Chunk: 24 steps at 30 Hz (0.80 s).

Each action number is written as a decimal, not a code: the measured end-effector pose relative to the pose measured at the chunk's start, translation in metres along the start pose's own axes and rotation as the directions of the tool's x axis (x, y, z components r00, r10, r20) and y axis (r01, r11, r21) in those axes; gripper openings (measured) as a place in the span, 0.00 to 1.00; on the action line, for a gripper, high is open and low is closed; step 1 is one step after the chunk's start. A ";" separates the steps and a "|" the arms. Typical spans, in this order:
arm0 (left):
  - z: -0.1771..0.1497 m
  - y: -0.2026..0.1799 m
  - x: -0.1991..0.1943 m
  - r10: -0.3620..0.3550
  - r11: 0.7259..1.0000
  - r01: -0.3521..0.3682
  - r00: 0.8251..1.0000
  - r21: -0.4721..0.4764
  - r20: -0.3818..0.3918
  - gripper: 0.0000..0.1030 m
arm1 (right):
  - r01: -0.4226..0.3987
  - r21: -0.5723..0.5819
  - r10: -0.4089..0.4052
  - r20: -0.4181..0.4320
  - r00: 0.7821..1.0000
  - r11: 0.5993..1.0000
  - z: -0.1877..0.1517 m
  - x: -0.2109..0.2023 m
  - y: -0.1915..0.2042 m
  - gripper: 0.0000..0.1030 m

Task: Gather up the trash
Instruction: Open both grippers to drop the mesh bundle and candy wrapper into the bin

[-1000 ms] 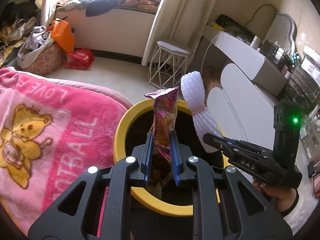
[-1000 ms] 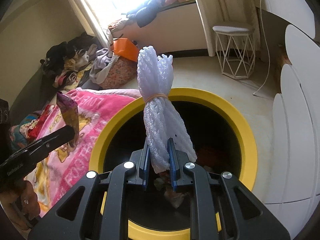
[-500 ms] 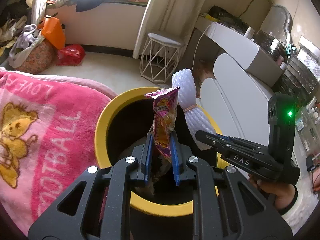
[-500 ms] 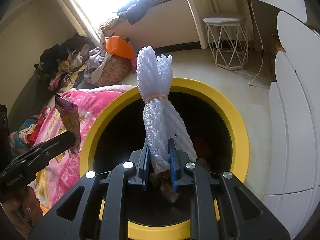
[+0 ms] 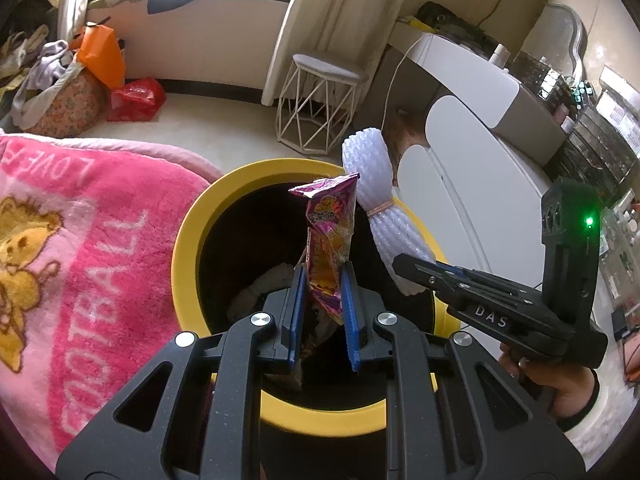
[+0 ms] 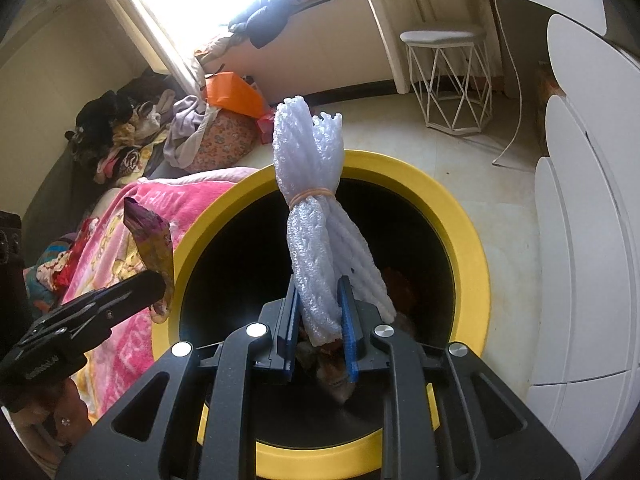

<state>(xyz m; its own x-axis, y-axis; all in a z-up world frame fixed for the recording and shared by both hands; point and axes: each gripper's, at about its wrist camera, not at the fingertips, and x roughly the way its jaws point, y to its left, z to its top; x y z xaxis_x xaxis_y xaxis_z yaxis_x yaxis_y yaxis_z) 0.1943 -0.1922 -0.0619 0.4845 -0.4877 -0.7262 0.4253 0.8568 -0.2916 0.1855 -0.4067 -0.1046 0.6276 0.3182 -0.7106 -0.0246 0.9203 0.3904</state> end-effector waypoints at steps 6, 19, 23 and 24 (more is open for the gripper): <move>0.001 0.000 0.007 -0.003 1.000 0.003 1.000 -0.006 -0.014 0.13 | 0.010 0.012 -0.010 0.003 1.000 1.000 -0.002 -0.001 -0.002 0.19; 0.005 0.003 0.009 0.011 1.000 -0.011 1.000 -0.020 0.003 0.37 | 0.046 0.020 -0.046 0.023 0.999 0.999 -0.005 -0.009 -0.005 0.33; 0.004 0.006 0.006 0.016 0.999 -0.015 1.000 -0.030 0.008 0.51 | 0.054 0.019 -0.054 0.029 0.998 0.998 -0.007 -0.012 -0.006 0.38; 0.004 0.006 0.005 0.016 0.999 -0.016 1.000 -0.033 0.009 0.53 | 0.056 0.018 -0.056 0.031 0.998 0.998 -0.007 -0.013 -0.005 0.41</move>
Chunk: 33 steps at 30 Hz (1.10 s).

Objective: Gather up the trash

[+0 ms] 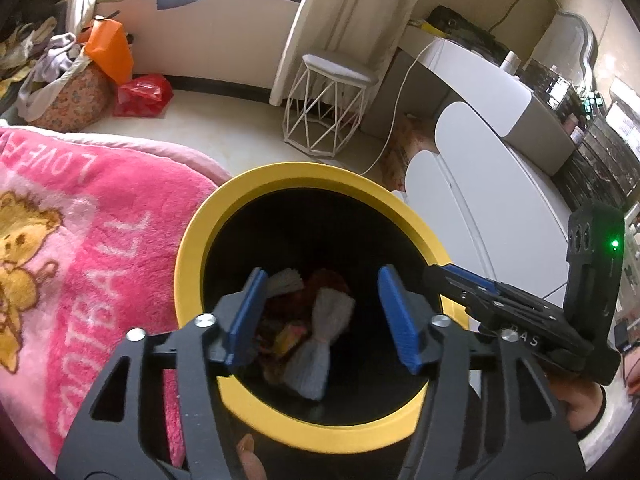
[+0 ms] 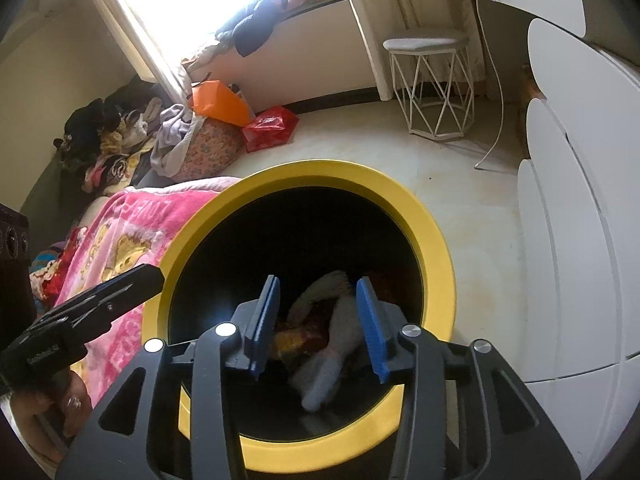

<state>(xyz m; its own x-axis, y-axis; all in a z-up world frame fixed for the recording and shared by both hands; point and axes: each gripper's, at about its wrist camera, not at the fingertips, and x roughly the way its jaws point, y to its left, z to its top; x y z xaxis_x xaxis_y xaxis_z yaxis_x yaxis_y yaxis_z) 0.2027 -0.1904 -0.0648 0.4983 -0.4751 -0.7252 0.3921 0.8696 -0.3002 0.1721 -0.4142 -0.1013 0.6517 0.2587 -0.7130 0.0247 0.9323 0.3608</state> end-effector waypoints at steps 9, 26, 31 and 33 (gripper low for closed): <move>0.001 0.004 -0.013 0.022 1.000 -0.022 0.999 -0.019 0.026 0.87 | 0.021 -0.006 -0.021 0.031 0.999 1.000 -0.001 -0.009 0.002 0.65; -0.004 0.018 -0.043 0.104 0.994 -0.100 0.991 -0.045 0.089 0.89 | 0.071 -0.029 -0.068 0.087 0.994 0.997 -0.007 -0.022 0.011 0.85; -0.010 0.023 -0.057 0.130 0.991 -0.125 0.985 -0.049 0.115 0.89 | 0.075 -0.053 -0.068 0.122 0.990 0.996 -0.011 -0.029 0.022 0.90; -0.013 0.025 -0.063 0.143 0.989 -0.137 0.981 -0.054 0.127 0.90 | 0.073 -0.064 -0.063 0.142 0.988 0.995 -0.013 -0.032 0.026 0.92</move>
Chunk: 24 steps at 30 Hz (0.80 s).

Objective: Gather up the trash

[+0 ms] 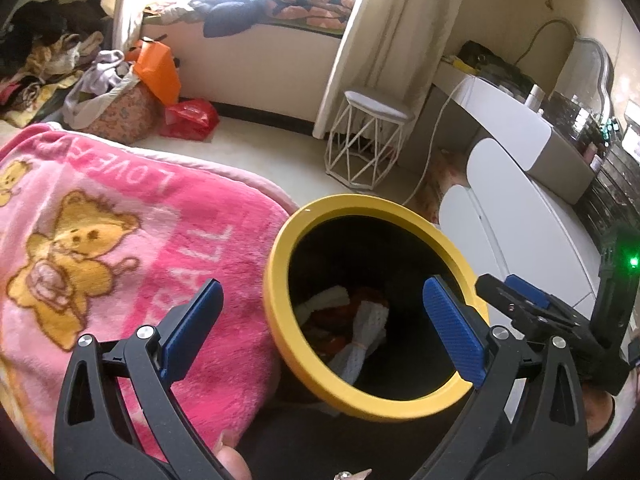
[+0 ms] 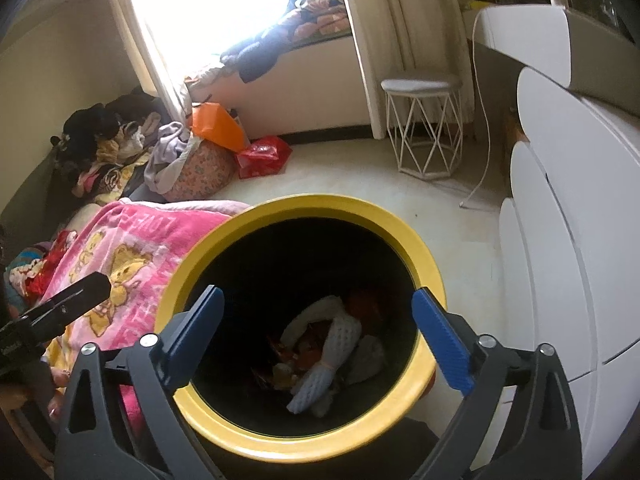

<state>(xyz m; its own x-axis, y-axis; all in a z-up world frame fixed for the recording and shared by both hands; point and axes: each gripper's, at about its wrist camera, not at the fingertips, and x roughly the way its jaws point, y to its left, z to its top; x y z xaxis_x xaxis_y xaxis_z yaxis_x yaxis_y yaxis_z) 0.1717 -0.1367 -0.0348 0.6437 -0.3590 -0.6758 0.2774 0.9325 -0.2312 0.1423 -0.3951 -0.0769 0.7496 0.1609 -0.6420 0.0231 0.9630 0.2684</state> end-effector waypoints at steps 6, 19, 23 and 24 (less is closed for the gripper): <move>-0.006 0.010 -0.015 0.034 0.999 -0.034 0.999 -0.017 0.028 0.90 | -0.007 -0.044 0.009 0.041 0.999 0.999 -0.002 -0.009 0.015 0.94; -0.024 0.032 -0.056 0.096 0.995 -0.092 0.990 -0.046 0.103 0.90 | 0.014 -0.127 0.000 0.111 0.994 0.992 -0.021 -0.020 0.049 0.94; -0.029 0.036 -0.066 0.121 0.992 -0.116 0.984 -0.040 0.132 0.90 | 0.015 -0.156 0.007 0.140 0.990 0.988 -0.028 -0.026 0.061 0.94; -0.030 0.036 -0.068 0.127 0.992 -0.122 0.982 -0.041 0.140 0.90 | 0.015 -0.162 0.009 0.148 0.989 0.987 -0.029 -0.027 0.064 0.94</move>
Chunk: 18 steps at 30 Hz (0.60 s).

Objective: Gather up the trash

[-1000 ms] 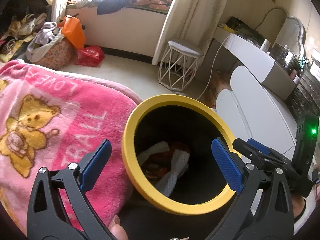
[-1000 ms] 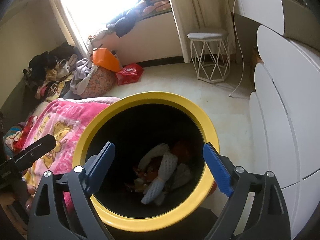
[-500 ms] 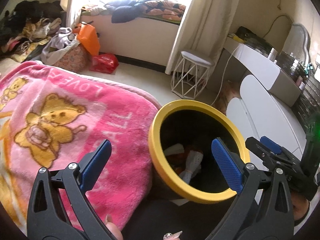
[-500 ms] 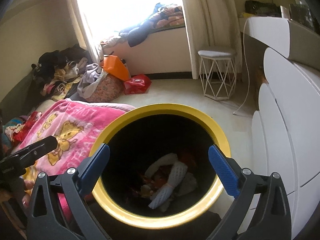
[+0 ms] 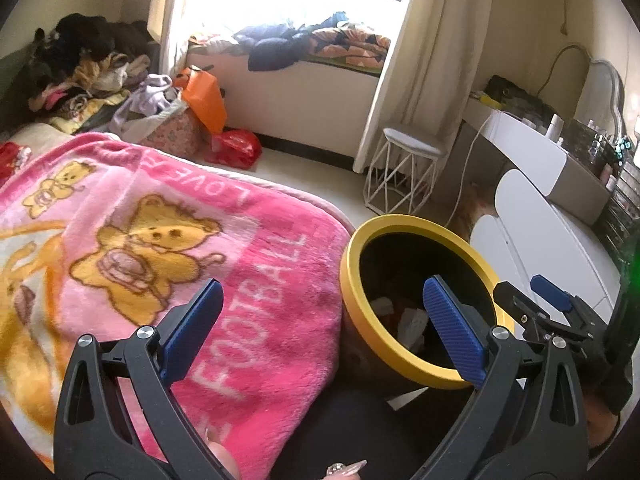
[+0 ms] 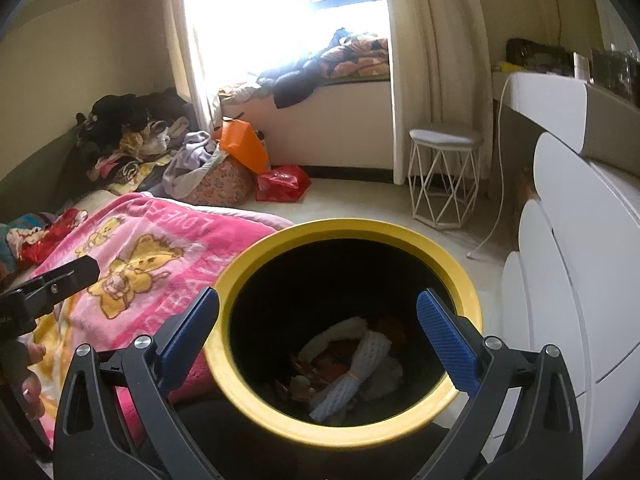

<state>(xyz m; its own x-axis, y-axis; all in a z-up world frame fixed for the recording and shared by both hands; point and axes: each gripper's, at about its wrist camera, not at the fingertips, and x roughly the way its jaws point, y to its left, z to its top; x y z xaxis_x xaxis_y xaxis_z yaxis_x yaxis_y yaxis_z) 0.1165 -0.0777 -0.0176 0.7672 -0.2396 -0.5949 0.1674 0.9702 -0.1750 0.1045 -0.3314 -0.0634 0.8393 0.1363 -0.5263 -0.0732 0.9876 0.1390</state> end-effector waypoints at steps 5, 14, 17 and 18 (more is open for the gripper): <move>-0.002 0.001 -0.011 0.027 1.000 -0.027 0.999 0.009 0.033 0.90 | 0.003 -0.034 -0.002 0.034 0.999 0.999 -0.006 -0.006 0.013 0.94; -0.009 0.002 -0.030 0.067 0.997 -0.070 0.991 0.014 0.119 0.90 | 0.004 -0.052 0.004 0.140 0.990 0.999 -0.012 -0.022 0.019 0.94; -0.012 0.003 -0.036 0.065 0.998 -0.069 0.986 0.016 0.152 0.90 | 0.012 -0.048 -0.002 0.197 0.980 0.999 -0.013 -0.031 0.018 0.94; -0.013 0.004 -0.038 0.066 0.997 -0.070 0.985 0.018 0.161 0.90 | 0.017 -0.047 -0.006 0.215 0.977 0.999 -0.014 -0.033 0.018 0.94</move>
<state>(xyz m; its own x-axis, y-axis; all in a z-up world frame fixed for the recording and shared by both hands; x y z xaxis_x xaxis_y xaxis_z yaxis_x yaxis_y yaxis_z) 0.0797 -0.0656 -0.0060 0.8664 -0.1661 -0.4710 0.1242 0.9851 -0.1189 0.0676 -0.3170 -0.0552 0.9358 0.1103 -0.3348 -0.0846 0.9923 0.0904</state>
